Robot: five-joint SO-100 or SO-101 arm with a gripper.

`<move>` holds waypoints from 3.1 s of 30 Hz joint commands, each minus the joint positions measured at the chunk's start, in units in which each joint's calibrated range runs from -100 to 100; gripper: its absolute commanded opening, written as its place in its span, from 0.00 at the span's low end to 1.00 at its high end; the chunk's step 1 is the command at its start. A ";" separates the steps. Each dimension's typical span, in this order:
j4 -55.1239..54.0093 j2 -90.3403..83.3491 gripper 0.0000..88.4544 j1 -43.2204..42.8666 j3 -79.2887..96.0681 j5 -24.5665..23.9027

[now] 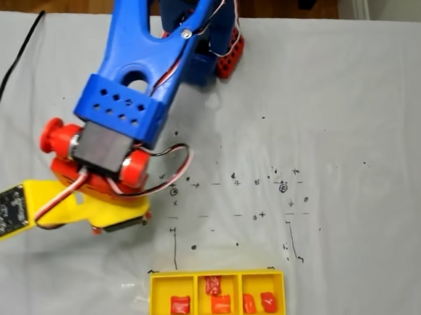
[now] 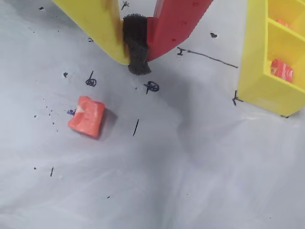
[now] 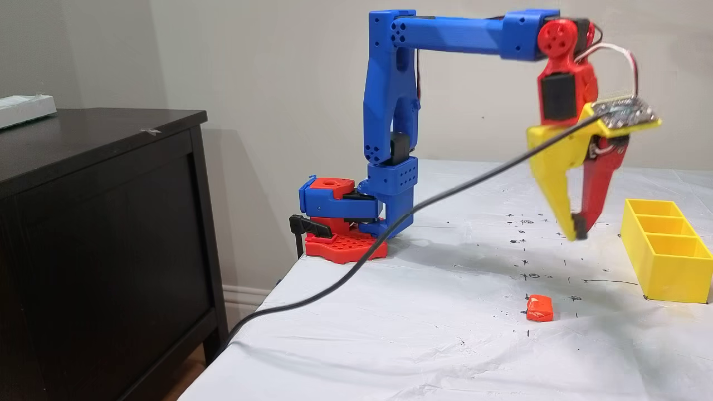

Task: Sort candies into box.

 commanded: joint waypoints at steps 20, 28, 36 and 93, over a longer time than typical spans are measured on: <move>-3.40 2.12 0.36 7.45 6.04 3.13; -2.34 2.21 0.39 7.45 4.31 3.37; -3.65 6.02 0.36 7.09 1.30 2.78; -5.69 -9.84 0.00 -5.59 -5.80 -11.87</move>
